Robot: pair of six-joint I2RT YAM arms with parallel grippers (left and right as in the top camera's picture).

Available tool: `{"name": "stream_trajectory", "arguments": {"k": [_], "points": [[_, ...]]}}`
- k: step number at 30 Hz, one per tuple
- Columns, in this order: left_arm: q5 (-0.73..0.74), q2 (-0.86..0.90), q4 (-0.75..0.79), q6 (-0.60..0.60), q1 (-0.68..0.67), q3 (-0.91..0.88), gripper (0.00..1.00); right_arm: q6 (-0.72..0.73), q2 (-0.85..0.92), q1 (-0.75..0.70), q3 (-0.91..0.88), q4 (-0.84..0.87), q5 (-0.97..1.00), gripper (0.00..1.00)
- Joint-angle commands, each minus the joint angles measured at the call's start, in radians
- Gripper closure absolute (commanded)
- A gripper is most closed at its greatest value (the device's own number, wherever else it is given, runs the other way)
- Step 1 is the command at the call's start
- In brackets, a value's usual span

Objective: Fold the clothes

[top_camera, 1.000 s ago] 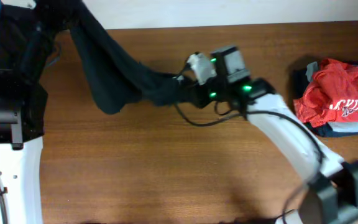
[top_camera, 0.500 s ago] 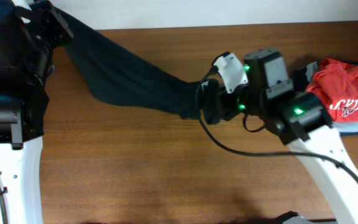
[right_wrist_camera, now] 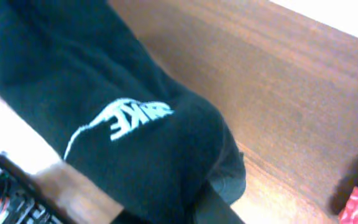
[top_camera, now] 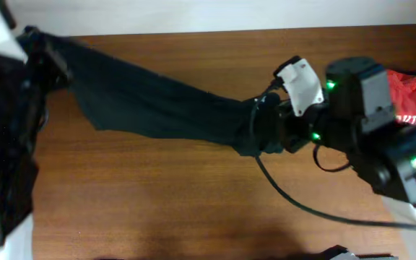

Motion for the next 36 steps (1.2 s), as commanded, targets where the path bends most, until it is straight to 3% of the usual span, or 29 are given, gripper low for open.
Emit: {"name": "stream_trajectory", "arguments": {"k": [1,13,22,29,36], "points": [[-0.015,-0.043,-0.050,0.020,0.005,0.014,0.99,0.014,-0.039,0.002,0.049,-0.026,0.023,0.96],[-0.012,-0.050,-0.358,-0.034,0.005,0.012,0.99,0.194,-0.119,0.002,0.052,-0.093,0.149,0.96],[-0.011,-0.052,-0.383,-0.042,0.005,-0.048,0.99,0.349,-0.043,-0.001,0.051,-0.172,0.275,0.96],[-0.011,-0.051,-0.275,-0.061,0.005,-0.268,0.99,0.371,0.103,-0.090,0.049,-0.175,0.268,0.96],[-0.012,-0.041,0.111,-0.080,0.005,-0.640,0.99,0.367,0.317,-0.168,0.049,-0.096,0.257,0.96]]}}
